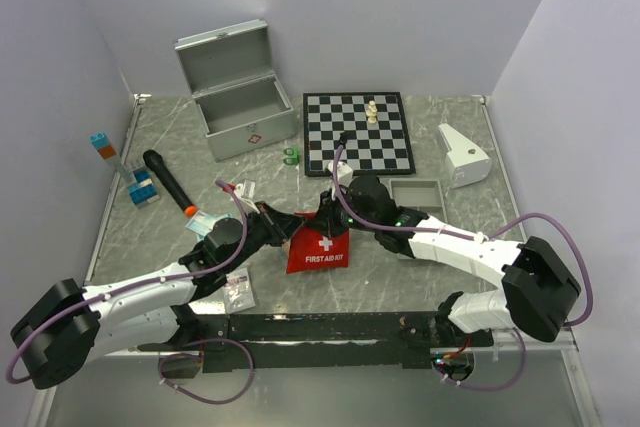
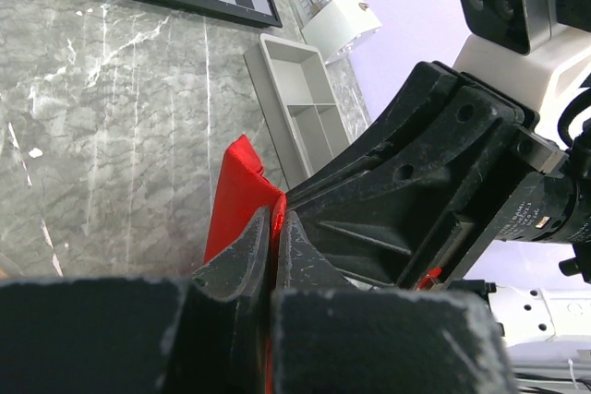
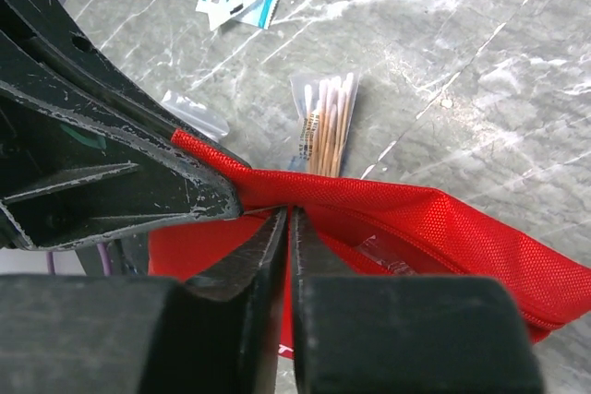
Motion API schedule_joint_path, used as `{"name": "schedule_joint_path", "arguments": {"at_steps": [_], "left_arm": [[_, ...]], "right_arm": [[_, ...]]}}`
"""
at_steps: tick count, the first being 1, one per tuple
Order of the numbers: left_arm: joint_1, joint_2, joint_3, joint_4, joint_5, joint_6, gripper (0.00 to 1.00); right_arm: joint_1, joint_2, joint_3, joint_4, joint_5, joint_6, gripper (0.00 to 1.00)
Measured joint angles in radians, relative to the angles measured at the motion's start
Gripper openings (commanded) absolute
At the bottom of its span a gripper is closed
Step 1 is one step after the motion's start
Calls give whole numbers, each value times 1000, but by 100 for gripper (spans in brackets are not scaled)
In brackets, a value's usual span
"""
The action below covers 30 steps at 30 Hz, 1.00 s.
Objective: Organize the medicine kit
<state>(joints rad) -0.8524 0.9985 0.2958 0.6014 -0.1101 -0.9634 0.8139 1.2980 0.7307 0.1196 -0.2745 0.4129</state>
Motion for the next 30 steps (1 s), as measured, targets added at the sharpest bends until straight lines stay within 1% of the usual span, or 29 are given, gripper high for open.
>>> {"name": "schedule_joint_path", "arguments": {"at_steps": [2,9,10,12,13,16,18,22,26,30], "left_arm": [[0,0,0,0,0,0,1],[-5,0,0,0,6,0,1],[-6,0,0,0,8,0,1],[-6,0,1,-1,9,0,1],[-6,0,2,-2,12,0,1],[-6,0,14,-8,31,1,1],[-6,0,23,-6,50,0,1],[-6,23,32,30,97,-3,1],[-6,63,37,62,134,-11,1],[-6,87,51,72,160,-22,1]], "right_arm": [[0,-4,-3,0,0,0,0],[0,-39,-30,1,9,-3,1],[0,-47,-34,-1,12,-3,14],[0,-64,-42,0,16,-9,36],[0,-75,-48,2,18,-10,41],[0,-117,-78,14,17,-17,50],[0,-153,-107,28,8,-19,52],[-9,-203,-151,66,-44,-16,52],[-16,-209,-176,100,-86,-9,52],[-18,-209,-181,105,-84,-8,50]]}}
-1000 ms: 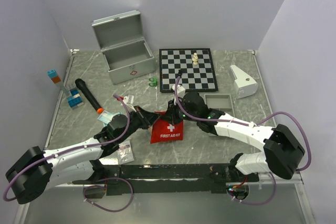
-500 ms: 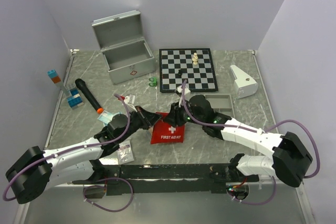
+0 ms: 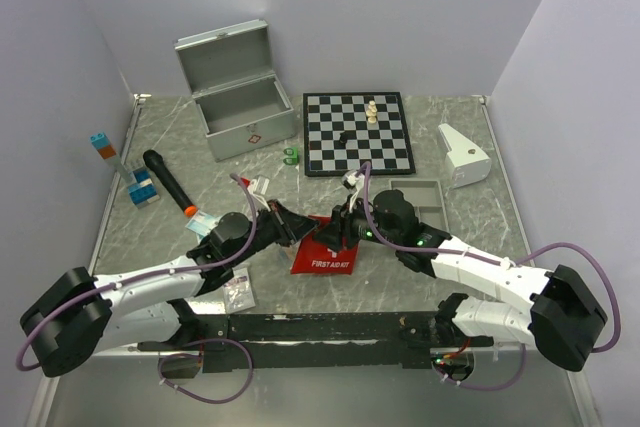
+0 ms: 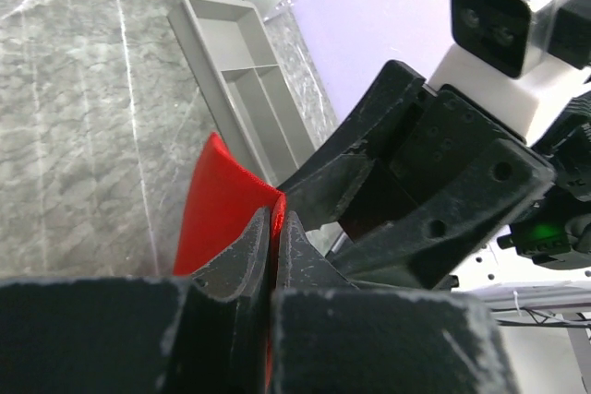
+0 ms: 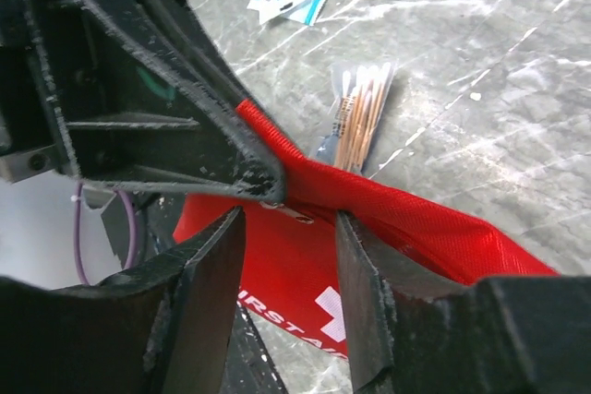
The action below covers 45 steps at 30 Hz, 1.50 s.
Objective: Organize the medicine kit
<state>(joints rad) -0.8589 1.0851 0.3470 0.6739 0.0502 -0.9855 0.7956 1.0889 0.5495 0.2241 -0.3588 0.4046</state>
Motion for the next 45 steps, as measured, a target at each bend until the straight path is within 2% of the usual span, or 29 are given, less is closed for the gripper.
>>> {"name": "schedule_joint_path", "arguments": {"at_steps": [6,21,26,35,40,43,45], "left_arm": [[-6,6,20,-3,13,1,1],[-29,12,35,-3,11,4,1],[-35,6,36,-6,2,5,1],[-39,-23,53,-58,-31,34,1],[-39,-22,82,-80,-21,35,1],[-40,-22,117,-94,-8,35,1],[-39,-23,141,-106,2,35,1]], "right_arm": [[-2,4,7,-11,33,-1,43],[-2,7,8,-27,63,3,0],[-2,-23,5,-50,70,6,0],[-2,-197,-31,-81,90,-18,0],[-2,-236,-69,-77,81,-32,0],[-2,-240,-71,-76,63,-36,30],[-2,-249,-71,-74,46,-35,42]]}}
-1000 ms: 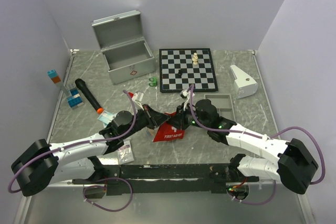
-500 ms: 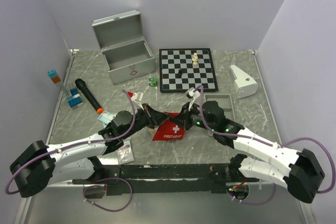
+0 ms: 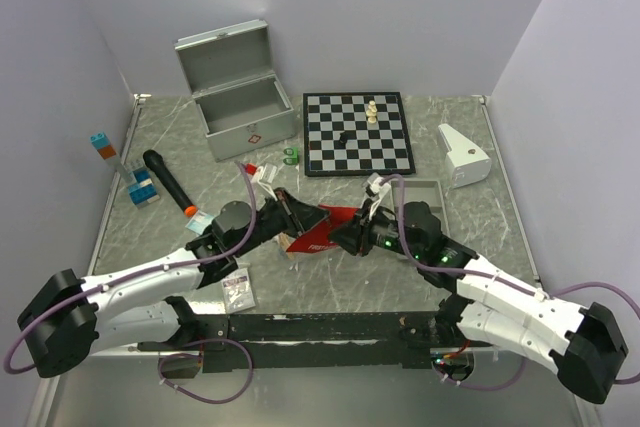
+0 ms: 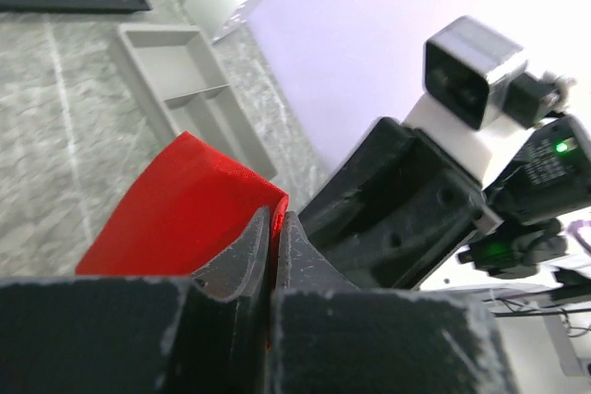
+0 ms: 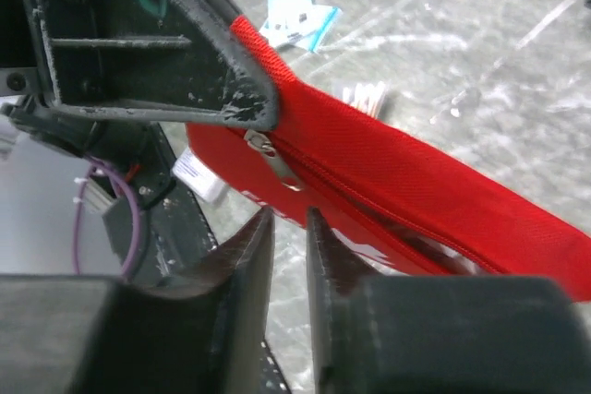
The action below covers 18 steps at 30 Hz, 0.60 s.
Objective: Organize the medicine kit
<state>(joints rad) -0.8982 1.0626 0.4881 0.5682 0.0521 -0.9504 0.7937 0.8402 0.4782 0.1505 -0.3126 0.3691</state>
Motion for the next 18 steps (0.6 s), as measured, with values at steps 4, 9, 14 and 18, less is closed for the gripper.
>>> {"name": "schedule_joint_path", "arguments": {"at_steps": [4,9,14,18], "left_arm": [[0,0,73,-41,31,6,1],[0,0,182,-113,76,34,1],[0,-8,262,-166,121,75,1],[0,-18,281,-185,147,93,1]], "right_arm": [[0,-53,-2,25,-29,0,49],[0,-127,2,43,-36,-6,51],[-1,-146,62,33,-35,-24,52],[-1,-152,96,40,-29,-28,57]]}}
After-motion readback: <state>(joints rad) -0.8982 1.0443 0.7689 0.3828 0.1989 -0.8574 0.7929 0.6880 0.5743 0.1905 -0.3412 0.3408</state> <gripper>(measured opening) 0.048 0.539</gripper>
